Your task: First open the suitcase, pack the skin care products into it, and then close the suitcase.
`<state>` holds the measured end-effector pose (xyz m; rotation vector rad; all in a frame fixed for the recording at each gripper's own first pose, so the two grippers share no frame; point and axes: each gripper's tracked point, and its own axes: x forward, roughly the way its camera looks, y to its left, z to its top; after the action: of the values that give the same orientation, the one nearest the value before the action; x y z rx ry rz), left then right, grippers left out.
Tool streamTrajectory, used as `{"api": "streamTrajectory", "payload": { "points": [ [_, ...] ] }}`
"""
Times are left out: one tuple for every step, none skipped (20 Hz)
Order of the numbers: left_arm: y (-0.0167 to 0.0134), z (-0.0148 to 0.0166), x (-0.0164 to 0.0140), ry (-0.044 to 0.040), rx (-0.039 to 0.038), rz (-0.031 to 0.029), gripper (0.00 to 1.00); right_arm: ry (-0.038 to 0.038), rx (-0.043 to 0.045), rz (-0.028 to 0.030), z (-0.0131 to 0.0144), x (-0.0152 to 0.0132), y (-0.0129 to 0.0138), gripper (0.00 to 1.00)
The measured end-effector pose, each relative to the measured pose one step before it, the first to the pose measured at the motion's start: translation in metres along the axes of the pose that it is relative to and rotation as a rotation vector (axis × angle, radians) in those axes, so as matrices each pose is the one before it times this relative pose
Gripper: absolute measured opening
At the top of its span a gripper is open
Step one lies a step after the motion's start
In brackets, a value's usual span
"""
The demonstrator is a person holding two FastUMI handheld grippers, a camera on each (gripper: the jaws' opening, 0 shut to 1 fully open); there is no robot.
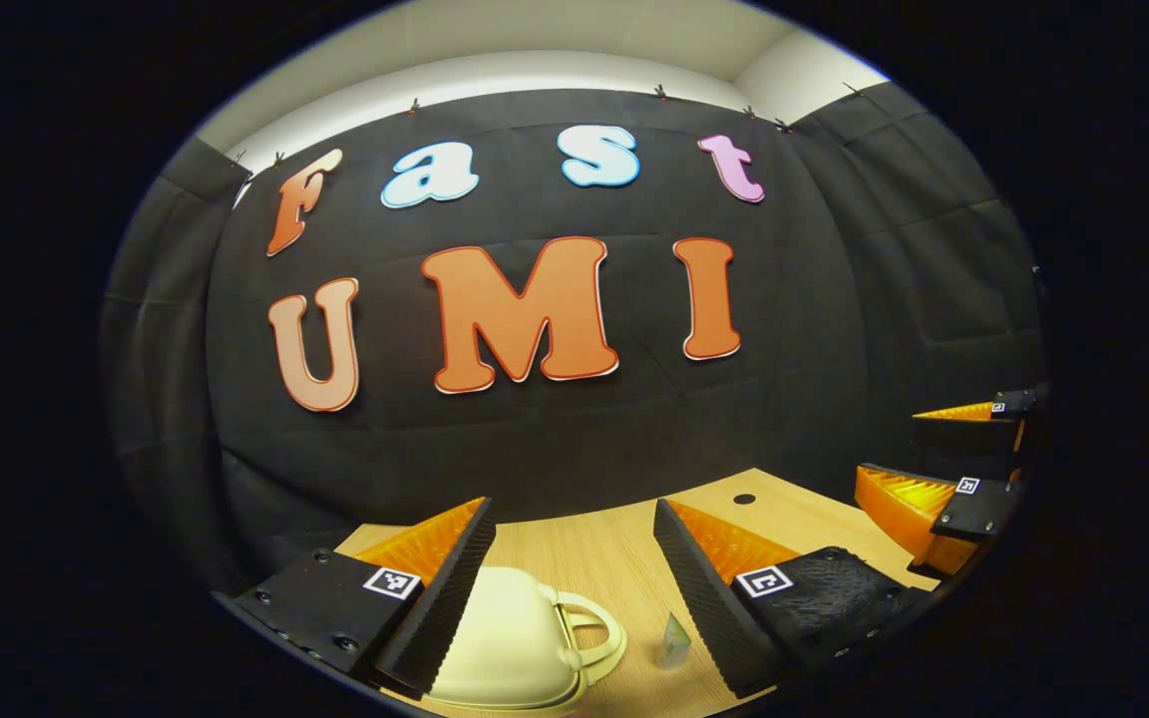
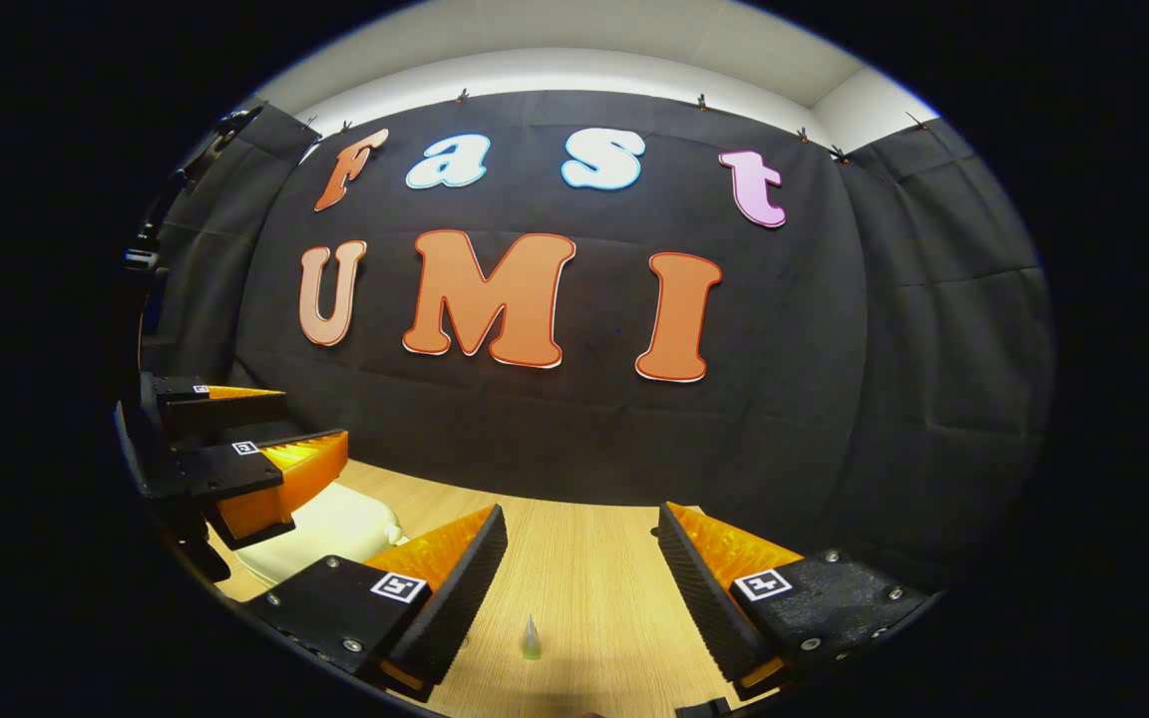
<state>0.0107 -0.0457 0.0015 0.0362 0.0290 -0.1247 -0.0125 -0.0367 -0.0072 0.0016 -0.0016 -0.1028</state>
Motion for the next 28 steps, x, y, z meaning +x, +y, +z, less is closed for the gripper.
{"api": "streamTrajectory", "payload": {
  "points": [
    [-0.00576,0.00128,0.00197,-0.00395,0.00959,-0.00929,0.99,-0.00117,0.00245,-0.00214,-0.00023,-0.00163,-0.00126,0.96],
    [-0.00374,0.00219,0.00080,-0.00289,0.00204,-0.00754,1.00,-0.00054,-0.00181,-0.00810,-0.00118,-0.00086,-0.00167,0.96],
    [-0.00352,-0.00042,0.00011,-0.00218,-0.00107,-0.00962,0.99,0.00003,-0.00235,-0.00749,-0.00065,-0.00030,-0.00316,0.96],
    [-0.00437,0.00175,0.00163,-0.00494,0.00050,-0.01106,0.98,-0.00239,-0.00010,-0.01086,-0.00005,-0.00014,-0.00402,0.96],
    [-0.00422,0.00172,0.00079,-0.00311,0.00500,-0.00799,0.98,0.00043,0.00317,-0.00829,0.00022,-0.00024,-0.00453,0.96],
    [-0.00355,0.00157,0.00283,-0.00124,0.00423,-0.00859,0.98,-0.00227,0.00435,-0.00805,0.00117,-0.00105,-0.00340,0.96],
    [-0.00258,-0.00021,0.00259,-0.00221,0.00139,-0.00754,0.98,-0.00293,0.00133,-0.01149,0.00139,-0.00064,-0.00452,0.96],
    [-0.00252,0.00182,0.00211,-0.00124,-0.00009,-0.00885,0.98,-0.00404,-0.00105,-0.01007,0.00061,-0.00027,-0.00460,0.96],
    [-0.00360,0.00234,0.00192,-0.00727,0.00025,-0.00799,0.99,-0.00233,-0.00389,-0.01608,0.00165,-0.00017,-0.00503,0.96],
    [-0.00443,0.00205,0.00222,-0.00429,0.00162,-0.01014,1.00,-0.00173,-0.00133,-0.00933,0.00035,-0.00077,-0.00413,0.96],
    [-0.00477,0.00063,0.00272,-0.00510,-0.00160,-0.01093,0.99,-0.00336,-0.00266,-0.00810,0.00140,-0.00183,-0.00334,0.96],
    [-0.00516,0.00190,0.00310,-0.00286,-0.00388,-0.01370,0.99,-0.00275,-0.00552,-0.01163,0.00039,-0.00167,-0.00450,0.96],
    [-0.00591,0.00108,0.00300,-0.00123,-0.00194,-0.01580,0.99,-0.00447,-0.00574,-0.01456,0.00085,-0.00272,-0.00427,0.96],
    [-0.00724,0.00140,0.00341,-0.00089,-0.00045,-0.01514,0.99,-0.00202,-0.00537,-0.01632,-0.00086,-0.00207,-0.00564,0.96],
    [-0.00443,0.00133,0.00322,-0.00285,-0.00051,-0.01543,0.99,0.00021,-0.00229,-0.01107,-0.00098,-0.00237,-0.00372,0.96],
    [-0.00676,0.00264,0.00185,-0.00146,0.00050,-0.01538,0.99,0.00284,-0.00178,-0.01362,-0.00133,-0.00205,-0.00381,0.96],
    [-0.00499,0.00022,0.00029,-0.00524,0.00191,-0.01486,0.98,0.00219,-0.00015,-0.01034,-0.00112,-0.00197,-0.00366,0.96],
    [-0.00656,0.00180,0.00013,-0.00478,0.00300,-0.01322,0.99,-0.00053,0.00015,-0.01213,-0.00064,-0.00178,-0.00355,0.96],
    [-0.00450,0.00073,0.00097,-0.00128,0.00531,-0.01060,0.99,0.00189,-0.00031,-0.01103,-0.00019,-0.00122,-0.00389,0.96],
    [-0.00484,0.00102,0.00027,0.00005,0.00132,-0.01176,0.99,0.00101,0.00124,-0.00865,-0.00206,-0.00165,-0.00363,0.96],
    [-0.00420,0.00158,0.00179,-0.00190,-0.00031,-0.01008,0.98,0.00266,0.00137,-0.00984,-0.00059,-0.00064,-0.00412,0.96],
    [-0.00376,0.00112,0.00143,-0.00122,-0.00040,-0.01138,0.99,0.00276,0.00405,-0.00650,-0.00037,-0.00132,-0.00204,0.96],
    [-0.00495,0.00070,0.00172,-0.00279,0.00319,-0.00843,0.99,0.00085,0.00402,-0.00836,0.00009,-0.00097,-0.00293,0.96],
    [-0.00343,0.00303,0.00083,-0.00359,0.00313,-0.00780,0.99,-0.00033,0.00407,-0.00541,-0.00101,-0.00042,-0.00337,0.96],
    [-0.00378,0.00152,0.00069,-0.00303,0.00152,-0.00728,0.99,-0.00160,0.00122,-0.00686,0.00034,-0.00126,-0.00303,1.00],
    [-0.00439,0.00187,0.00071,-0.00246,0.00005,-0.00659,0.99,0.00049,-0.00076,-0.00485,-0.00161,-0.00049,-0.00278,1.00],
    [-0.00365,-0.00082,-0.00006,-0.00232,0.00156,-0.00649,0.99,0.00017,-0.00083,-0.00470,-0.00093,0.00023,-0.00210,0.96],
    [-0.00327,0.00179,0.00106,-0.00305,0.00320,-0.00582,0.99,0.00117,0.00083,-0.00362,-0.00075,-0.00077,-0.00186,0.96]
  ]
}}
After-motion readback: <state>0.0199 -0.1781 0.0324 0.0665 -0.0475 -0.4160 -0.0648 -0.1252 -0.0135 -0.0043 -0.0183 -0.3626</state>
